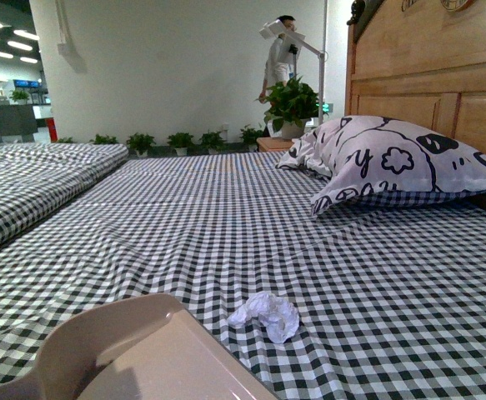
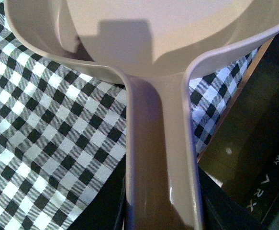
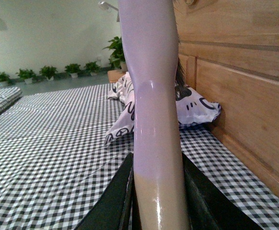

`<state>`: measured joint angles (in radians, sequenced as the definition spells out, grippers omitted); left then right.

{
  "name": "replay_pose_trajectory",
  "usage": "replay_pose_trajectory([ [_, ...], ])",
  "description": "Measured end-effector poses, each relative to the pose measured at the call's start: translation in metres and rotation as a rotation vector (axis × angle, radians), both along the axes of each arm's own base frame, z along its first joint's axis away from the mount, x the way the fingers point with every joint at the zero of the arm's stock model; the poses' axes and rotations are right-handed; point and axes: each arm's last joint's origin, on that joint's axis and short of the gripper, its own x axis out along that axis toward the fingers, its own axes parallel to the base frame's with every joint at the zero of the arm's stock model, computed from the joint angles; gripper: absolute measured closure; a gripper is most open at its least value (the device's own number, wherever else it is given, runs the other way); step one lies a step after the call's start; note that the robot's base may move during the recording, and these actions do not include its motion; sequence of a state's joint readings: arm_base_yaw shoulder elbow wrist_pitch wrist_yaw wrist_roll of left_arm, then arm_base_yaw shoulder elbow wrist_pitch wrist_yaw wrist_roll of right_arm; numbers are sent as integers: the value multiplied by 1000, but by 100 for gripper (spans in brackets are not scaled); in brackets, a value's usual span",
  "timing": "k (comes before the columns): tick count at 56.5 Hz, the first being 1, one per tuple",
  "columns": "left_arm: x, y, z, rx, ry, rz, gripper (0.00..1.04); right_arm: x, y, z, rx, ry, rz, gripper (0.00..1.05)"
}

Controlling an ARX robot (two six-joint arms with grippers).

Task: Clean up trash

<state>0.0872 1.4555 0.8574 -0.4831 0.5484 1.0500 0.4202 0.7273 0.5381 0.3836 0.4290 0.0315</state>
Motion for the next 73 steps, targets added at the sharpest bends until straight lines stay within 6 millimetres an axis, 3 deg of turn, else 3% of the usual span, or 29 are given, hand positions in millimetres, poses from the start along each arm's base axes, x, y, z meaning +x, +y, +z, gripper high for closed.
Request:
replay_pose_trajectory([
  [24, 2, -1, -1, 10, -4, -4, 78, 0, 0, 0, -1, 1, 1, 82],
  [33, 2, -1, -1, 11, -4, -5, 78, 17, 10, 4, -130, 256, 122, 82],
  [45, 2, -1, -1, 11, -4, -5, 78, 77, 41, 10, -151, 332, 321, 82],
  [57, 2, -2, -2, 11, -3, -6, 78, 145, 73, -31, -179, 537, 363, 82],
  [73, 2, -2, -2, 11, -3, -6, 78, 184, 102, -72, -246, 682, 348, 82],
])
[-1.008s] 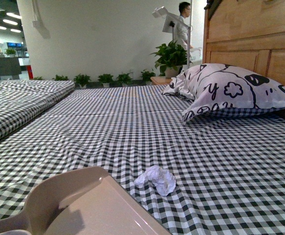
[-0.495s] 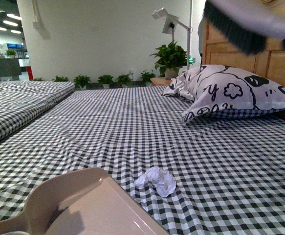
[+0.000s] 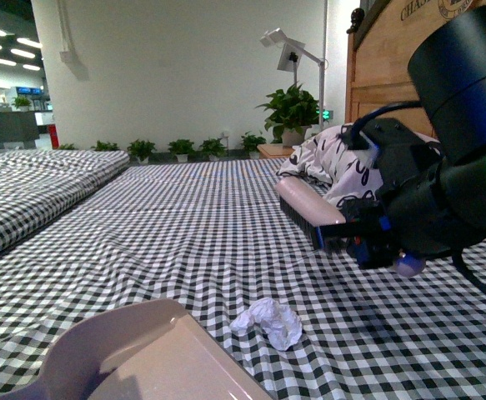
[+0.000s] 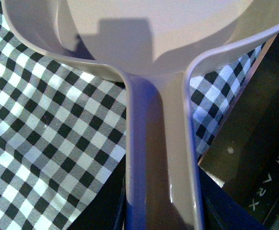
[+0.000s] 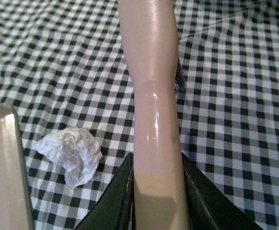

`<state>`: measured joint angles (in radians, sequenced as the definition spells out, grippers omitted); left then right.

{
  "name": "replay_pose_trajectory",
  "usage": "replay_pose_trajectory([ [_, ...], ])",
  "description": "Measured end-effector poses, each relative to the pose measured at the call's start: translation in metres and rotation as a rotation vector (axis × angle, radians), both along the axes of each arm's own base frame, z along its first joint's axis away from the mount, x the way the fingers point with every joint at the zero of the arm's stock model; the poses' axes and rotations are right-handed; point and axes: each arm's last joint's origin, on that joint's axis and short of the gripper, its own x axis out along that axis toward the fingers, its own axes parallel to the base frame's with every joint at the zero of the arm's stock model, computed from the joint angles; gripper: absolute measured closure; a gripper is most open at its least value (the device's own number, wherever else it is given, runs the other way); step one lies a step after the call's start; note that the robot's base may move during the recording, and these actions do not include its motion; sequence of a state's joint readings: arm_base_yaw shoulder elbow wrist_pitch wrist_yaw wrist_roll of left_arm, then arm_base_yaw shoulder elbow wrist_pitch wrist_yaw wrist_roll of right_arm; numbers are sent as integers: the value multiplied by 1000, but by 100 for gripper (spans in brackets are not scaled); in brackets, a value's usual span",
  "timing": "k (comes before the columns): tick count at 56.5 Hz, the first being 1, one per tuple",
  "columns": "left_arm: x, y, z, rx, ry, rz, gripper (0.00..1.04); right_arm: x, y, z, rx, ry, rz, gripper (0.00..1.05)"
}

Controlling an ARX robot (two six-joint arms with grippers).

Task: Clean up trash

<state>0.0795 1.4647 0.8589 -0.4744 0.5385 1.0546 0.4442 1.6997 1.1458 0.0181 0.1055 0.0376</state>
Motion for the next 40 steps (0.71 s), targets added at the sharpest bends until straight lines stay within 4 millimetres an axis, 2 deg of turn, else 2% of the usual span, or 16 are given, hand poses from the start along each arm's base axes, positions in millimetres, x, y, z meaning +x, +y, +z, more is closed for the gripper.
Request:
replay_pose_trajectory([
  [10, 0, 0, 0, 0, 0, 0, 78, 8, -4, -23, -83, 37, -23, 82],
  [20, 0, 0, 0, 0, 0, 0, 78, 6, -12, -41, -119, 73, -29, 82],
  [27, 0, 0, 0, 0, 0, 0, 78, -3, -10, -56, -126, 115, 31, 82],
  [32, 0, 0, 0, 0, 0, 0, 78, -17, -4, -67, -118, 174, 115, 82],
  [40, 0, 0, 0, 0, 0, 0, 78, -37, 2, -67, -52, 287, 285, 82],
])
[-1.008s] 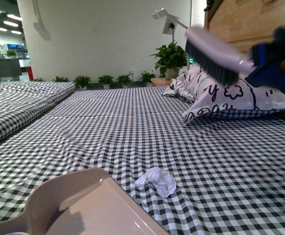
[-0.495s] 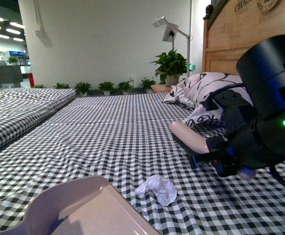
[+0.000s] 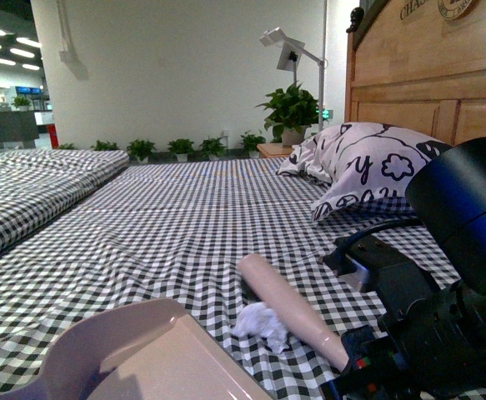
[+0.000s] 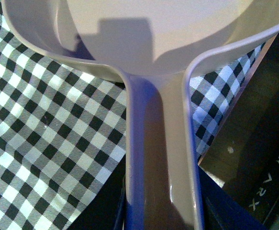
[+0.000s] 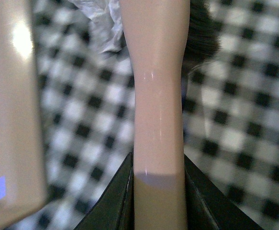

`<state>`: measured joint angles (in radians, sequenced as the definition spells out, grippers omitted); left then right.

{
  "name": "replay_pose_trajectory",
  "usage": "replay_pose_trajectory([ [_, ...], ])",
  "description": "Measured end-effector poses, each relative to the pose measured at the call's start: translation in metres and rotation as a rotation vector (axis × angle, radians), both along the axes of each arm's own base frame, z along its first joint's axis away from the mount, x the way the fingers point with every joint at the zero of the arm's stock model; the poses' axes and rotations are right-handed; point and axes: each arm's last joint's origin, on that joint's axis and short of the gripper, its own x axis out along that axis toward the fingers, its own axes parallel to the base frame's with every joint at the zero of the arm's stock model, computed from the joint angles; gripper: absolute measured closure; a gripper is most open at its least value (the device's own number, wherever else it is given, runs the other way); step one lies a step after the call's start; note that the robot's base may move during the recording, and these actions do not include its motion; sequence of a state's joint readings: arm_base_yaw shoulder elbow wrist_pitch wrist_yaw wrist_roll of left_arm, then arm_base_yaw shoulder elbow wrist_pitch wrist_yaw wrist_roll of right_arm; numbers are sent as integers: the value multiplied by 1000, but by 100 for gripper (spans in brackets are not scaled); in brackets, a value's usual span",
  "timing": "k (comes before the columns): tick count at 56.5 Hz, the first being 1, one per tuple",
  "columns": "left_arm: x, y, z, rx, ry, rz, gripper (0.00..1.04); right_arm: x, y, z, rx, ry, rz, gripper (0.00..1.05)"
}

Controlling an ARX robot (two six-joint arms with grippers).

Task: Clean up trash

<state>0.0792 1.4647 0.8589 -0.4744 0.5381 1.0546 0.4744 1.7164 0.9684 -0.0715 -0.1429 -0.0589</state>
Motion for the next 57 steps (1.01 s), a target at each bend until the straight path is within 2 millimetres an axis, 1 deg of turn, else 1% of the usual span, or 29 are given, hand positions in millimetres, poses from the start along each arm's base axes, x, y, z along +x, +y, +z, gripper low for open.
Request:
replay_pose_trajectory([
  [4, 0, 0, 0, 0, 0, 0, 78, -9, 1, 8, 57, 57, 89, 82],
  [7, 0, 0, 0, 0, 0, 0, 78, -17, 1, 18, 117, 93, 159, 82],
  [11, 0, 0, 0, 0, 0, 0, 78, -22, 0, 29, 174, 109, 211, 82],
  [16, 0, 0, 0, 0, 0, 0, 78, -22, -4, 43, 224, 102, 243, 82],
  [22, 0, 0, 0, 0, 0, 0, 78, -16, -14, 55, 222, 51, 203, 82],
  [34, 0, 0, 0, 0, 0, 0, 78, -2, -33, 60, 198, -35, 93, 82],
  [41, 0, 0, 0, 0, 0, 0, 78, 2, -44, 70, 231, -89, 40, 82],
  [43, 1, 0, 0, -1, -27, 8, 78, 2, -47, 75, 241, -107, 27, 82],
  [49, 8, 2, -1, -1, -184, 72, 78, -2, -60, 90, 275, -155, -15, 82],
  [53, 14, 6, 6, -19, -275, 127, 78, -6, -71, 102, 305, -183, -43, 82],
  [57, 18, 10, 18, -55, -362, 198, 78, -10, -83, 113, 336, -210, -69, 82],
])
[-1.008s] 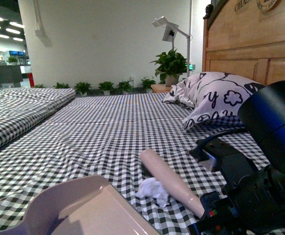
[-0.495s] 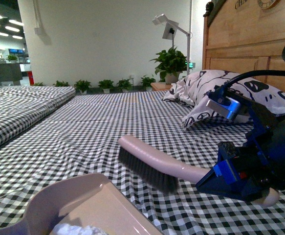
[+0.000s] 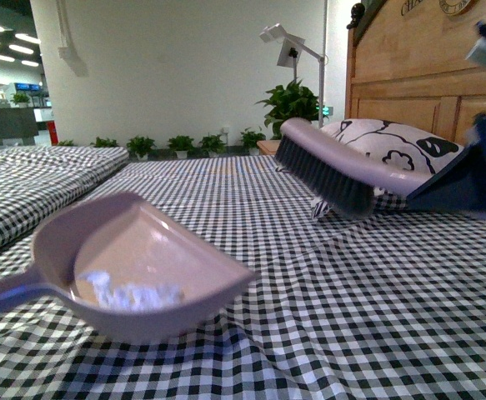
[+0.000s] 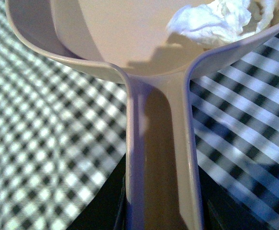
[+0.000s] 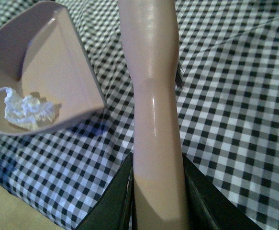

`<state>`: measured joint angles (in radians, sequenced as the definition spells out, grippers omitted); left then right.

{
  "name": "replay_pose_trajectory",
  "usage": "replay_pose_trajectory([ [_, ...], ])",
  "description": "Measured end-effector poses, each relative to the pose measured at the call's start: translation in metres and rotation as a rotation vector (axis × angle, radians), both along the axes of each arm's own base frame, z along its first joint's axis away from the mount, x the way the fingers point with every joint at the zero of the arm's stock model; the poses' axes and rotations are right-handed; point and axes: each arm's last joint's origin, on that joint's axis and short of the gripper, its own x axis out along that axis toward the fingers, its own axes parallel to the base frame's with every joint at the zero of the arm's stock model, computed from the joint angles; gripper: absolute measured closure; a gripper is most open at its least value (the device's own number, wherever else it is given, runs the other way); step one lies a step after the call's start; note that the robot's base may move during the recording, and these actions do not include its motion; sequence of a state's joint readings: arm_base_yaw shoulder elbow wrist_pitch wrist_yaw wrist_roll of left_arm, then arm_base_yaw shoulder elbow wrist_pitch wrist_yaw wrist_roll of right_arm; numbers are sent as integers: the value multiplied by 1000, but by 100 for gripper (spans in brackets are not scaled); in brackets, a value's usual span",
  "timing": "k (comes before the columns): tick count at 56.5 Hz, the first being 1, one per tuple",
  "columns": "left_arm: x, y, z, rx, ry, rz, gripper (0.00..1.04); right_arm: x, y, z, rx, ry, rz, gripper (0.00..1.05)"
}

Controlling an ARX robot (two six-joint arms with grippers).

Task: Clean up trash

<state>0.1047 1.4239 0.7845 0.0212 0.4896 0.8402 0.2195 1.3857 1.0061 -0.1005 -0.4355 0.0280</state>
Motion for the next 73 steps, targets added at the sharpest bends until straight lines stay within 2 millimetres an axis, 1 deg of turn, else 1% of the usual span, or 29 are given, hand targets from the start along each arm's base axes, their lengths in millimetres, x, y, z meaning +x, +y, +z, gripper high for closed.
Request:
replay_pose_trajectory([
  [3, 1, 3, 6, -13, -41, 37, 78, -3, -11, 9, 27, -18, -22, 82],
  [6, 2, 6, 15, -41, -92, 98, 78, -8, -26, 19, 67, -30, -56, 82],
  [9, 3, 7, 20, -61, -119, 132, 78, -12, -39, 26, 101, -40, -80, 82],
  [13, 4, 8, 27, -73, -177, 186, 78, -17, -50, 34, 130, -53, -99, 83],
  [18, 2, 10, 42, -93, -268, 265, 78, -26, -61, 45, 163, -77, -116, 83],
  [24, -6, 8, 63, -144, -371, 362, 78, -39, -72, 59, 212, -115, -137, 83],
  [27, -14, 7, 73, -185, -409, 411, 78, -47, -76, 67, 231, -141, -148, 83],
  [35, -37, -2, 90, -268, -465, 464, 78, -70, -86, 88, 278, -224, -162, 83],
  [43, -66, -15, 104, -339, -505, 462, 78, -95, -90, 107, 333, -285, -163, 83],
  [46, -81, -20, 110, -360, -531, 465, 78, -111, -90, 116, 370, -311, -154, 83],
  [54, -108, -25, 117, -390, -590, 476, 78, -134, -86, 128, 411, -353, -147, 83],
  [61, -126, -23, 116, -410, -626, 525, 78, -150, -82, 131, 439, -374, -144, 83],
  [68, -139, -23, 108, -436, -621, 580, 78, -163, -74, 128, 470, -360, -139, 83],
  [73, -148, -25, 104, -449, -623, 589, 78, -169, -69, 125, 485, -346, -136, 83],
])
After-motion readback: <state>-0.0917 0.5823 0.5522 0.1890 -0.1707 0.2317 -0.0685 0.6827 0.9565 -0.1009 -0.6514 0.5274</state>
